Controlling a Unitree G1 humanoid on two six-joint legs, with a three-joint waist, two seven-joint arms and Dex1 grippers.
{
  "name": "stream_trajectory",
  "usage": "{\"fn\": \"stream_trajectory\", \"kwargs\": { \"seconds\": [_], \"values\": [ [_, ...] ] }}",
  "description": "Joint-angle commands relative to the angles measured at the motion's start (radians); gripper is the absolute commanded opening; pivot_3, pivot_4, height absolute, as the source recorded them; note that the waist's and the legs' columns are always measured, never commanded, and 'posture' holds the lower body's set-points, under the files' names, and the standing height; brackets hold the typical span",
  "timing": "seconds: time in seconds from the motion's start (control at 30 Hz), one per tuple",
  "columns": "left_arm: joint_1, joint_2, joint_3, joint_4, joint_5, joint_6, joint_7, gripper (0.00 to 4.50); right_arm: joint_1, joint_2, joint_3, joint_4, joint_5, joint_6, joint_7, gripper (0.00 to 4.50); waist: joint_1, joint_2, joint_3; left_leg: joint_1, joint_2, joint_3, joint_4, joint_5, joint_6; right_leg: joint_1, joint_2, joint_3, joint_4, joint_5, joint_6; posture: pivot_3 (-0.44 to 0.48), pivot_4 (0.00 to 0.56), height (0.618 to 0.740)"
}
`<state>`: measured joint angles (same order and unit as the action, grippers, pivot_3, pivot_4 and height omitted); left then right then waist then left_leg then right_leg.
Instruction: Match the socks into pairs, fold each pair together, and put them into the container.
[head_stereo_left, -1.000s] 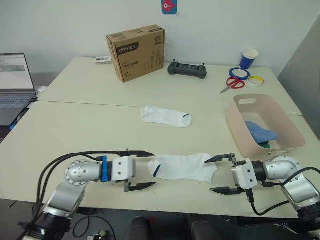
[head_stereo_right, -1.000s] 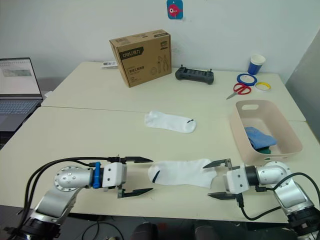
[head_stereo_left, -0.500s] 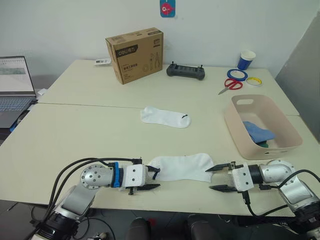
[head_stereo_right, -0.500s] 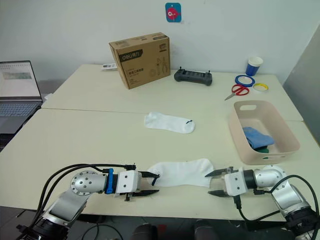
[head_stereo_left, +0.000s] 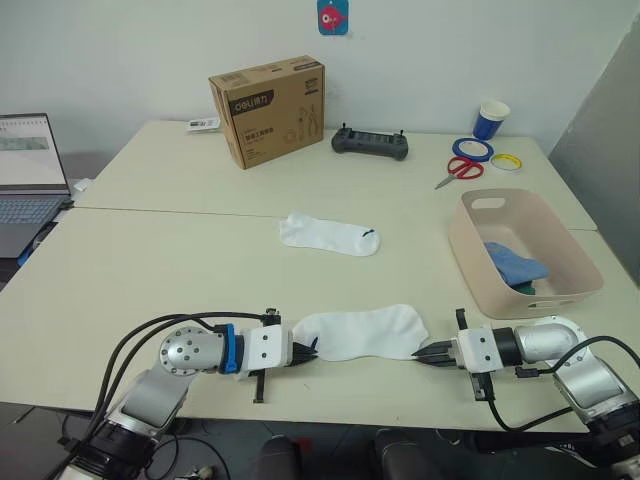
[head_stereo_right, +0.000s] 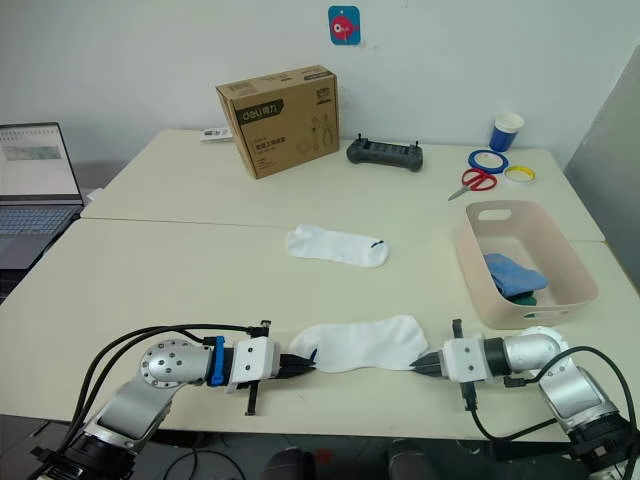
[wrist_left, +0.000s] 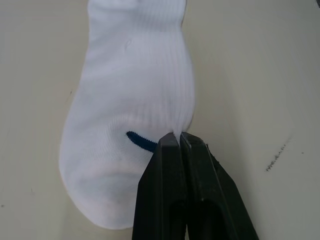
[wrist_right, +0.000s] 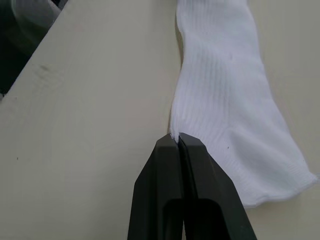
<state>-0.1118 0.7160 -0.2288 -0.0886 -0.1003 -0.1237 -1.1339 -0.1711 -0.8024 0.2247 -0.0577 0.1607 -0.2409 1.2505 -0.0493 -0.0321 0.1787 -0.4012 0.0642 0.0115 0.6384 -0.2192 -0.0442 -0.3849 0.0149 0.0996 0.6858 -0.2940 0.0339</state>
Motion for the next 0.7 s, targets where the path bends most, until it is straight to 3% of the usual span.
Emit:
{"fn": "stream_trajectory", "kwargs": {
  "seconds": [0.03,0.27,0.37,0.47,0.53,0.7],
  "values": [
    [0.009,0.065,0.054,-0.065,-0.058,-0.014,-0.051,0.0,0.027,-0.066,-0.053,-0.189,0.145,0.148,0.048,0.03,0.0,0.0,0.0,0.0,0.0,0.0,-0.001,0.0,0.0,0.0,0.0,0.0,0.0,0.0,0.0,0.0,0.15,0.74],
    [0.099,0.188,0.125,-0.336,-0.299,0.177,-0.15,0.0,0.055,-0.215,-0.117,-0.417,0.373,0.476,0.085,0.03,-0.001,0.0,0.0,0.0,0.0,0.0,-0.005,0.0,0.0,-0.001,0.0,-0.001,-0.003,-0.001,-0.001,0.0,0.15,0.74],
    [0.152,0.325,0.167,-0.44,-0.442,0.385,-0.21,0.0,0.062,-0.297,-0.145,-0.509,0.549,0.707,0.079,0.03,-0.002,0.0,0.001,0.0,0.001,0.0,-0.008,0.0,0.0,-0.001,-0.001,-0.002,-0.004,-0.001,-0.001,0.0,0.15,0.74],
    [0.141,0.425,0.187,-0.482,-0.593,0.596,-0.235,0.0,0.062,-0.316,-0.143,-0.532,0.609,0.803,0.073,0.03,-0.002,0.0,0.001,0.001,0.002,-0.004,-0.009,0.0,0.0,-0.002,0.0,-0.004,-0.004,-0.003,-0.004,0.0,0.15,0.74],
    [0.113,0.434,0.166,-0.455,-0.571,0.608,-0.249,0.0,0.049,-0.3,-0.128,-0.517,0.589,0.815,0.067,0.03,-0.002,0.001,0.002,0.001,0.001,-0.003,-0.009,0.0,0.0,-0.002,0.0,-0.004,-0.004,-0.003,-0.004,0.0,0.15,0.74],
    [-0.017,0.328,0.056,-0.274,-0.413,0.558,-0.22,0.0,-0.032,-0.216,-0.043,-0.368,0.46,0.79,0.058,0.03,-0.004,0.0,0.002,0.002,-0.001,-0.002,-0.008,0.0,0.0,-0.005,-0.001,-0.002,-0.006,-0.002,-0.003,0.0,0.15,0.74]
  ]
}}
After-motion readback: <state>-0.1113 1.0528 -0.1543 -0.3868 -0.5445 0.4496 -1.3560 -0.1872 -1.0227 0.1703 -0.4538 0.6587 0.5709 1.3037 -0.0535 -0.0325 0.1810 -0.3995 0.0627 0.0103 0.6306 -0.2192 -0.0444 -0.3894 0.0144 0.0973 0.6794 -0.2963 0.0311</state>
